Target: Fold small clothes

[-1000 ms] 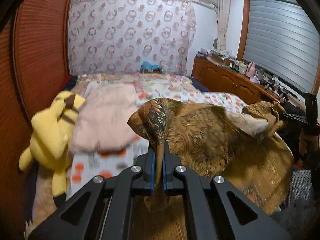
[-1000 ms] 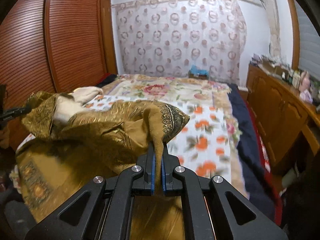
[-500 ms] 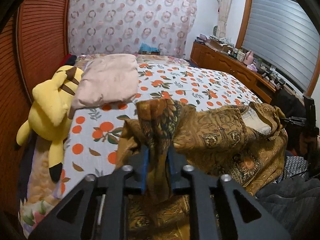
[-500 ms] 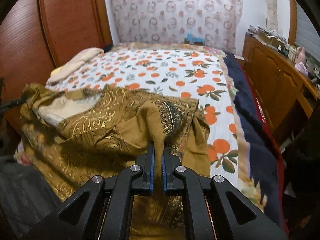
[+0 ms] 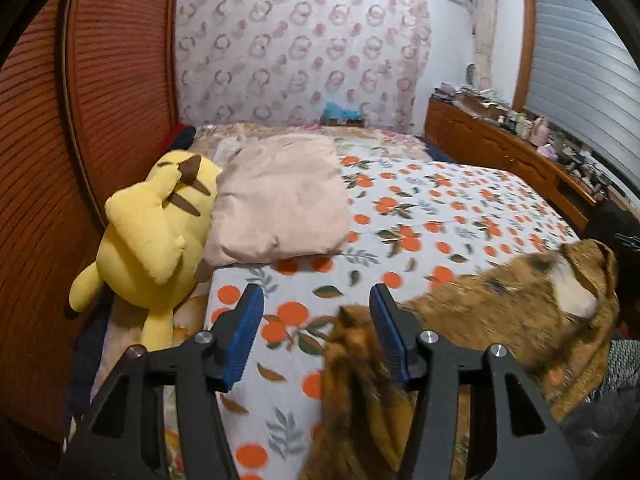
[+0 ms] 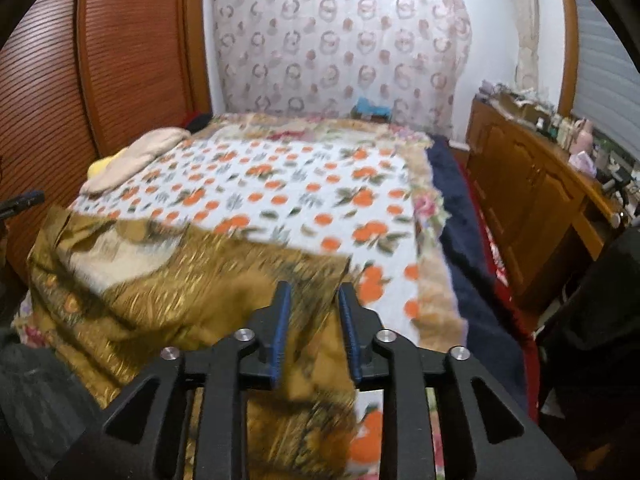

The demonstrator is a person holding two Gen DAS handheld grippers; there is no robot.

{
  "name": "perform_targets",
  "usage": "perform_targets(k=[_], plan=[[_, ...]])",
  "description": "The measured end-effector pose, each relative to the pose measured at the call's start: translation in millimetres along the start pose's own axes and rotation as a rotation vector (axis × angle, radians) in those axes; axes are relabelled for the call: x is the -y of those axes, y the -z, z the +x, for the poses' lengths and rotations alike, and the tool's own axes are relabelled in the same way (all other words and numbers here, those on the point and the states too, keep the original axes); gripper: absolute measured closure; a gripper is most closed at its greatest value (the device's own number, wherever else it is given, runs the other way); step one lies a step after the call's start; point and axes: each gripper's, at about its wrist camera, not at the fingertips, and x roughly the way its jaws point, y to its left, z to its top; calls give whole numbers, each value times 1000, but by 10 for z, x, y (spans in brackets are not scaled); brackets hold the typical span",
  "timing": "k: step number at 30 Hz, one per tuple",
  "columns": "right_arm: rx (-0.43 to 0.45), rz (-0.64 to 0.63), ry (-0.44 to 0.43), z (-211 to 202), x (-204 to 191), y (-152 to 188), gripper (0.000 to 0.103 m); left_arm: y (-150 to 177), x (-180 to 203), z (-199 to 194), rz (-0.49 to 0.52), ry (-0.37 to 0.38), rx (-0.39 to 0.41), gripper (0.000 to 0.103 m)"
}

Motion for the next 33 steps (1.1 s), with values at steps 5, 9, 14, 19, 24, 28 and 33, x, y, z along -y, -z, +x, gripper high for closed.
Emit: perform_targets(k=[5, 9, 14, 19, 24, 28, 33], plan=[[6, 33, 20, 271, 187, -173, 66, -14, -79, 341, -14, 6, -66, 49], [-24, 58, 15, 521, 236, -225, 66, 47, -32, 443, -14, 25, -99, 49], [-47, 37, 8, 676, 173, -221, 66, 139, 51, 466, 11, 45, -130, 49], [-77, 19, 0, 755, 111, -157, 64, 222, 146, 478, 42, 51, -160, 49], [-114, 20, -8, 820, 111, -83, 59, 248, 137, 515, 38, 62, -178, 49], [-131, 27, -9, 856, 121, -40, 55, 251, 138, 518, 32, 64, -183, 49], [-144, 35, -1, 896, 129, -1, 51, 257, 134, 521, 33, 65, -180, 49]])
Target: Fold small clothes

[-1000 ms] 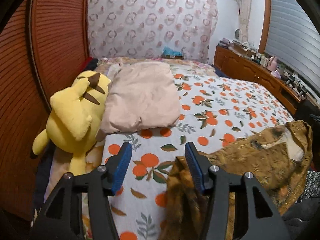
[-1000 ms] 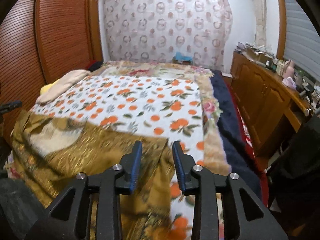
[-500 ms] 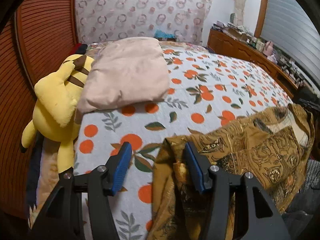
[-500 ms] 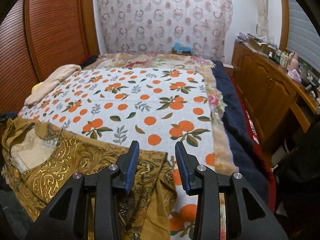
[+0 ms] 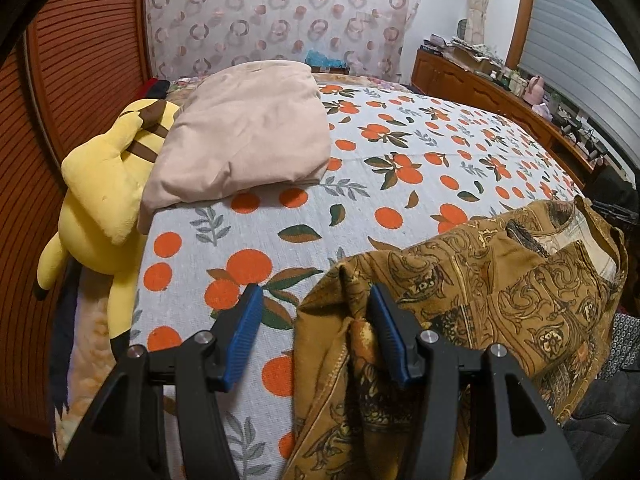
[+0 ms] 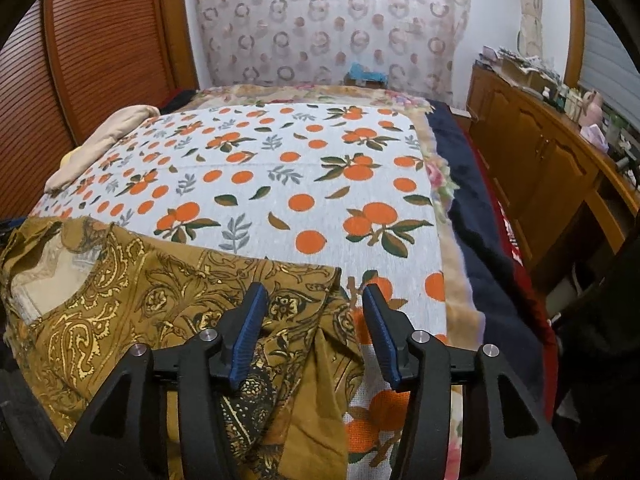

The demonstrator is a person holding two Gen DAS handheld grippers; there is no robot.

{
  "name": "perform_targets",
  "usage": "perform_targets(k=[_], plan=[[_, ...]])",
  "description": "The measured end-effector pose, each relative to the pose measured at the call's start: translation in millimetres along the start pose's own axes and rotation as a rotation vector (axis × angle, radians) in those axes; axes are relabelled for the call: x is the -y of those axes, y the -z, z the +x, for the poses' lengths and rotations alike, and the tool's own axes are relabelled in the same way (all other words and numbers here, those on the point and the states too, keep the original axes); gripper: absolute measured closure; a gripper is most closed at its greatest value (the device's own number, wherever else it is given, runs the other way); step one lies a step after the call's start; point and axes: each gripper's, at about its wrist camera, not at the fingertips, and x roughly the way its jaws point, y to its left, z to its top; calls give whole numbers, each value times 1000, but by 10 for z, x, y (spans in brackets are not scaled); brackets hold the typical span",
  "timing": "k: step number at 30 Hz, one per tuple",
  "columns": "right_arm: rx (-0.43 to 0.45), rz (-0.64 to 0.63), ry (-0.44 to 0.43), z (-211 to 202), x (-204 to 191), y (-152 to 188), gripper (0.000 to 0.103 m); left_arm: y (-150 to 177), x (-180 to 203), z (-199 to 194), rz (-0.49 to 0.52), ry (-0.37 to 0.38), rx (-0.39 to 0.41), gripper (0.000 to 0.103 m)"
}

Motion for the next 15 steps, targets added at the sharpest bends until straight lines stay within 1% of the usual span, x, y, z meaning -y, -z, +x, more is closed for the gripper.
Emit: perform_targets(k=[4, 6, 8, 10, 13, 14, 15], plan=[[-14, 1, -4, 34, 6, 7, 50, -1, 1, 3, 4, 8, -2, 49], [-22, 3, -8, 47, 14, 1, 50, -9, 16, 3, 12, 32, -6, 61], [-32, 7, -13, 69, 18, -9, 49, -30, 43, 5, 21, 46, -12, 66], [-44, 7, -19, 89, 21, -21, 49, -46, 61, 18, 32, 42, -16, 67], [-56, -3, -26, 100, -3, -33, 48, -72, 65, 28, 24, 54, -22, 68], [-61, -7, -34, 103, -19, -39, 53, -77, 70, 27, 23, 62, -22, 74], [-65, -19, -52, 96, -44, -41, 58, -72, 78, 26, 18, 79, -24, 82]])
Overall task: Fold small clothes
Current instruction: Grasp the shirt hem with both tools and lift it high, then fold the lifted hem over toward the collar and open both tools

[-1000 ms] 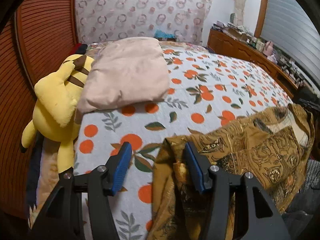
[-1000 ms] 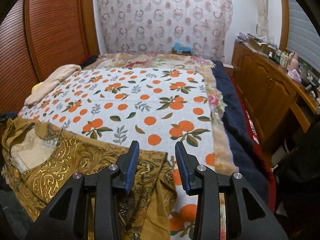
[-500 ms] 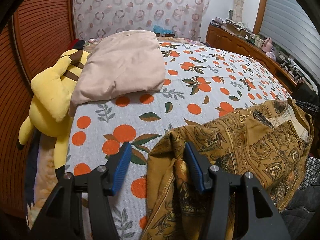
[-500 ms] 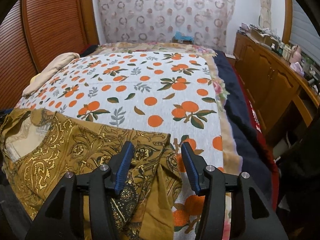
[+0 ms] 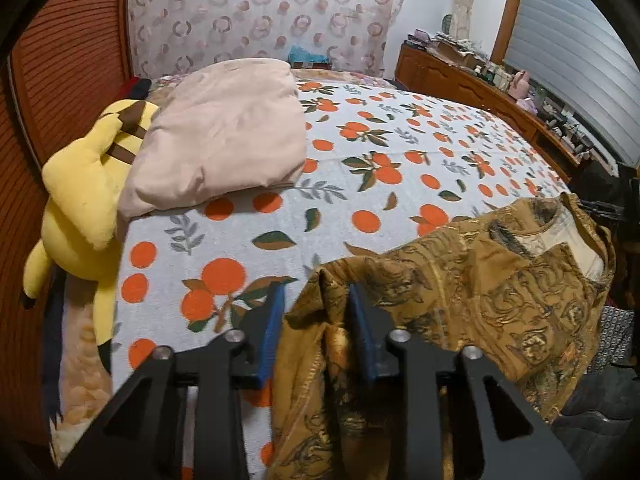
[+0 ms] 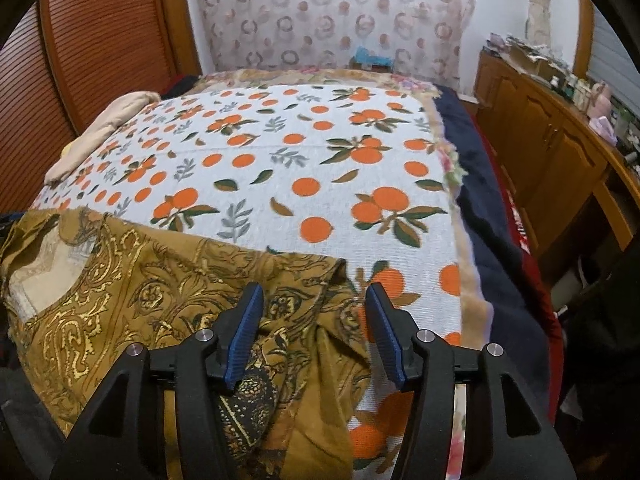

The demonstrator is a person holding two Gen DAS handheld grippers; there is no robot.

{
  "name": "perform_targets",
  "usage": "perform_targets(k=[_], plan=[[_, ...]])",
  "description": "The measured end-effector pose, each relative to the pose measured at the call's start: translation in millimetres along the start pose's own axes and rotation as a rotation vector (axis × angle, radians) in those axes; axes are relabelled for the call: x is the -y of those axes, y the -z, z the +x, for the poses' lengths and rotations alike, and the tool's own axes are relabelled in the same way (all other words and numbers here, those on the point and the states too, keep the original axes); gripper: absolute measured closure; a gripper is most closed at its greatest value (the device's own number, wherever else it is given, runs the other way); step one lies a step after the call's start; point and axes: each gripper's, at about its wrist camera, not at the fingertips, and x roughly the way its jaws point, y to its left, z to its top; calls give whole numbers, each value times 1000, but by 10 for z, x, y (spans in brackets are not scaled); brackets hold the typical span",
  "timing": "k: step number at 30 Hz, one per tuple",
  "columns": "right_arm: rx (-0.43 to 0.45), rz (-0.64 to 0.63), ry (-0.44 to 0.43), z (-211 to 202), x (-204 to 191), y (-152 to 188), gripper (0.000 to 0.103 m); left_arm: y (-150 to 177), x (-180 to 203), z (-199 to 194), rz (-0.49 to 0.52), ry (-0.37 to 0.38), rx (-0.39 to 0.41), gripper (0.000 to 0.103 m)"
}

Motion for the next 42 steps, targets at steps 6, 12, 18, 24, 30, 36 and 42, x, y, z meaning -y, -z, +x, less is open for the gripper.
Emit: perform_targets(k=[6, 12, 18, 24, 30, 36, 42], plan=[[17, -55, -46, -102, -204, 46, 97, 9, 84, -183, -13, 51, 60, 100], [203, -43, -49, -760, -325, -60, 99, -146, 197, -864, -14, 102, 233, 101], [359, -62, -19, -1479, -568, -323, 99, -384, 403, -1584, 39, 114, 413, 101], [508, -138, -25, -2199, -837, -590, 99, -706, 477, -2127, 69, 90, 559, 101], [634, -223, 45, -2790, -982, -931, 100, -1116, 403, -2559, 57, 46, 687, 101], [712, -234, 106, -3048, -898, -1437, 100, -1672, 268, -2796, 50, -10, 759, 101], [626, -185, 153, -2569, -591, -2181, 100, -2311, -1, -2190, 25, -96, 672, 100]])
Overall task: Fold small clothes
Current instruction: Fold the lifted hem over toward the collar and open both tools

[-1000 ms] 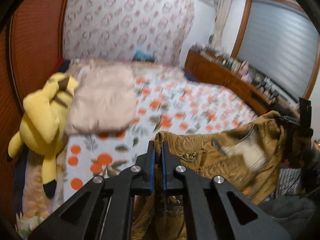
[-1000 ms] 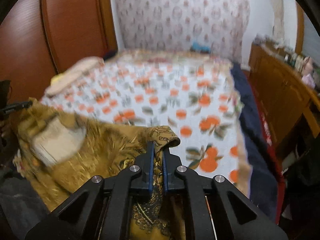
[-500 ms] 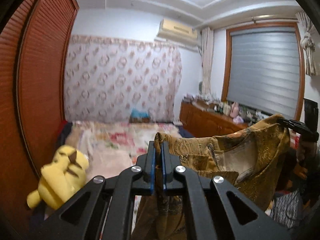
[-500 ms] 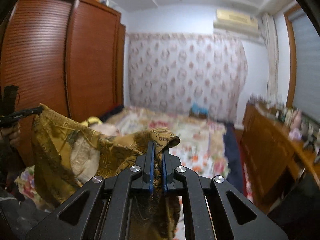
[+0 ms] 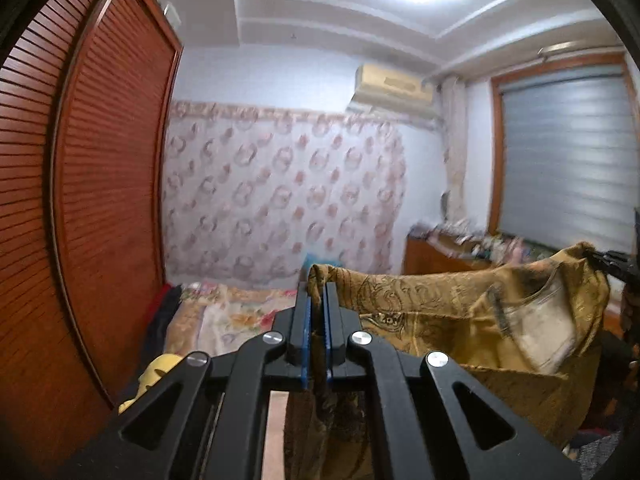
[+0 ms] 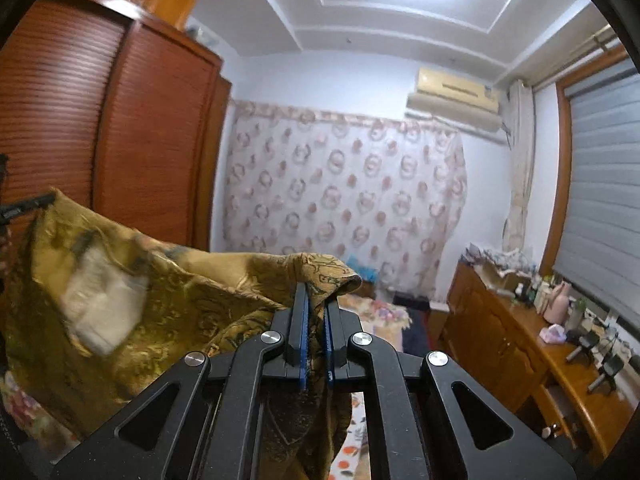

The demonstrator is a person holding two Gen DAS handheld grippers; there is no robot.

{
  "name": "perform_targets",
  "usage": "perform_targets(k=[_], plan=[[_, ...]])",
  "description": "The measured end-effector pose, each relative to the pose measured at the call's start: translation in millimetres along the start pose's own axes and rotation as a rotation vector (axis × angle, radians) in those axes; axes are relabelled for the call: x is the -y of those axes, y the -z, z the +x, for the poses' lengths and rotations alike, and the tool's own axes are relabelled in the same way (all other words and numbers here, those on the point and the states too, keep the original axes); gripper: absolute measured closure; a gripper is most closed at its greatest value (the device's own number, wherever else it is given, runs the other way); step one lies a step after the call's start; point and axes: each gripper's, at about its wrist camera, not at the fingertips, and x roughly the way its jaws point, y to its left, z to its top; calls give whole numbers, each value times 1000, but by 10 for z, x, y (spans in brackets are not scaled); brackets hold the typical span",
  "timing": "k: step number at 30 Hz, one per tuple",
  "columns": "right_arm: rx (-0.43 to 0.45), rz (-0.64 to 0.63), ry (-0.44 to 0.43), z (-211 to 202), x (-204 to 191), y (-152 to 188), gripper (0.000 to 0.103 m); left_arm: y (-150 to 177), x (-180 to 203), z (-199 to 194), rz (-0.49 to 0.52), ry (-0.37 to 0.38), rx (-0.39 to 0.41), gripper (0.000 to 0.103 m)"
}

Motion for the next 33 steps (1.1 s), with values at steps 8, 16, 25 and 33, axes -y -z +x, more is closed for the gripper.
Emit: perform_targets(k=[8, 16, 25, 33], plan=[[-325, 89, 124, 1914, 221, 1012, 76, 1122, -292, 1642, -12, -66, -322, 79], [-472, 138, 60, 2269, 187, 1958, 74, 1924, -31, 1671, 28, -26, -485, 55], [-524, 161, -24, 1702, 48, 2542, 66, 2378, 137, 1240, 42, 47, -548, 50], [-594, 175, -50, 1225, -108, 3048, 65, 2758, 391, 1267, 78, 86, -620, 45]])
